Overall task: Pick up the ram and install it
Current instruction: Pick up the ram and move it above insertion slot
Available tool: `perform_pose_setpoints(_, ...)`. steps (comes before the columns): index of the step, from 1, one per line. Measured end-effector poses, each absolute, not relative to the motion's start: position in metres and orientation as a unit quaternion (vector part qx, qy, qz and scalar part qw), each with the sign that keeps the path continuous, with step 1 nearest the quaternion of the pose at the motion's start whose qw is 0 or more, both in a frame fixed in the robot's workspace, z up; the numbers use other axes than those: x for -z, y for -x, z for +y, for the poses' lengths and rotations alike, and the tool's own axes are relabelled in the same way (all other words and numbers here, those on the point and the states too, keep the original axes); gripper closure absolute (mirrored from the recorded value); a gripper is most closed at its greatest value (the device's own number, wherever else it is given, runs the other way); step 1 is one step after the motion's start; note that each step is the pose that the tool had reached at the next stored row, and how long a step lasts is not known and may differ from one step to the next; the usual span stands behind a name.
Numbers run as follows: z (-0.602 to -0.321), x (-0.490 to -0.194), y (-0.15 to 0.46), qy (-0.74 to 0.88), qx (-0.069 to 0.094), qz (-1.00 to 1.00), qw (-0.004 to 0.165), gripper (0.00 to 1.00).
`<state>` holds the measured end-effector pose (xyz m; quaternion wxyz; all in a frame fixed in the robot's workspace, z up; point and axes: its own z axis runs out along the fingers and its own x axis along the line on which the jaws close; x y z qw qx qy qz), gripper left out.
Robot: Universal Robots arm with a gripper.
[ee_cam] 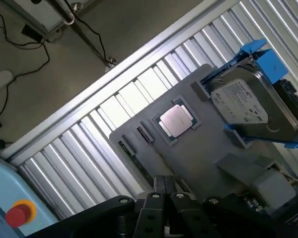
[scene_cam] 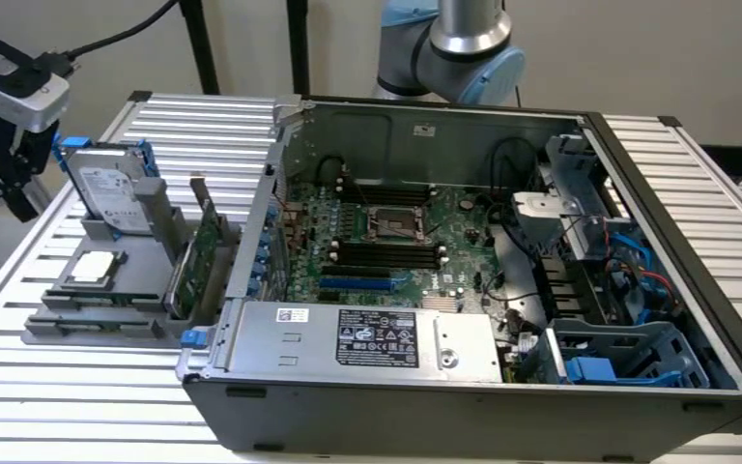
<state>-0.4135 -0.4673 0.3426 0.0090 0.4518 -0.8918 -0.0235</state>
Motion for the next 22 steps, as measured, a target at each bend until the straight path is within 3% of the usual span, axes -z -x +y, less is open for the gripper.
perform_pose_setpoints(22, -0.468, -0.324, 0.414, -0.591, 0.021, -0.806, 0.012, 1.00)
